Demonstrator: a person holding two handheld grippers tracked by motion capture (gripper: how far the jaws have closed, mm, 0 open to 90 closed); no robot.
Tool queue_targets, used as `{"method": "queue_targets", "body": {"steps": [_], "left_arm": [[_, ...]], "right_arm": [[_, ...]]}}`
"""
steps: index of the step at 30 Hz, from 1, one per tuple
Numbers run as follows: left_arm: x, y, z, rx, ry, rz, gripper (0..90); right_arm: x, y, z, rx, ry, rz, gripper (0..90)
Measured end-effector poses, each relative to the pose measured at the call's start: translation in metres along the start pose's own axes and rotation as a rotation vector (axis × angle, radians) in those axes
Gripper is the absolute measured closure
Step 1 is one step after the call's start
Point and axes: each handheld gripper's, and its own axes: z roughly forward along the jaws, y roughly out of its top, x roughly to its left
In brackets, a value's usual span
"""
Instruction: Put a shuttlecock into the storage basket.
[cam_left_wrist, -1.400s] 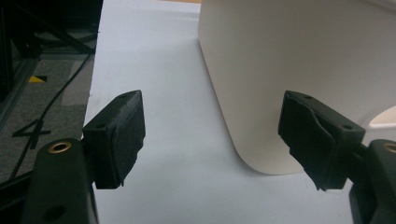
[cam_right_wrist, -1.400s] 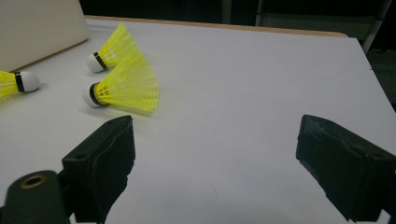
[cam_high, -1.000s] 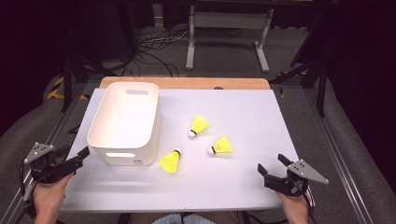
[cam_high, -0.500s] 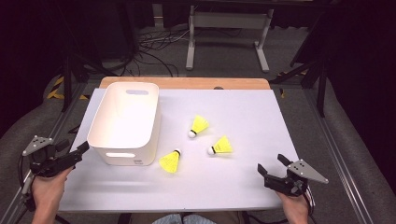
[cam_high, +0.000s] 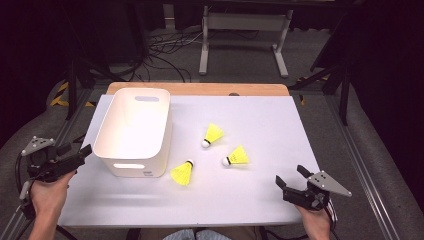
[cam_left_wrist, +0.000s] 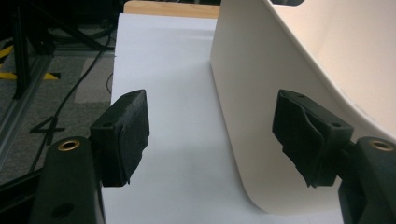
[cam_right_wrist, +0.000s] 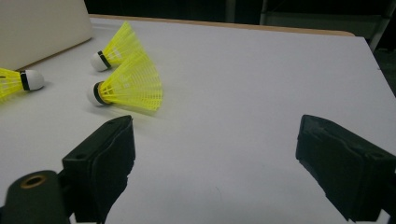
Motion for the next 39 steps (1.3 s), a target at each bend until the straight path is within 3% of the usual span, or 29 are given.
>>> {"method": "queue_targets", "body": {"steps": [8, 24, 39], "left_arm": [[0.0, 0.009, -0.002, -0.004, -0.021, -0.025, 29.7], [-0.013, 0.028, -0.008, 0.017, -0.034, -0.001, 35.6], [-0.029, 0.037, -0.006, 0.027, -0.056, 0.05, 37.7]], "right_arm": [[0.0, 0.0, 0.0, 0.002, 0.003, -0.001, 12.5], [0.0, 0.0, 0.0, 0.002, 0.009, -0.002, 12.6], [0.001, 0.0, 0.001, 0.006, 0.008, -0.002, 12.6]]}}
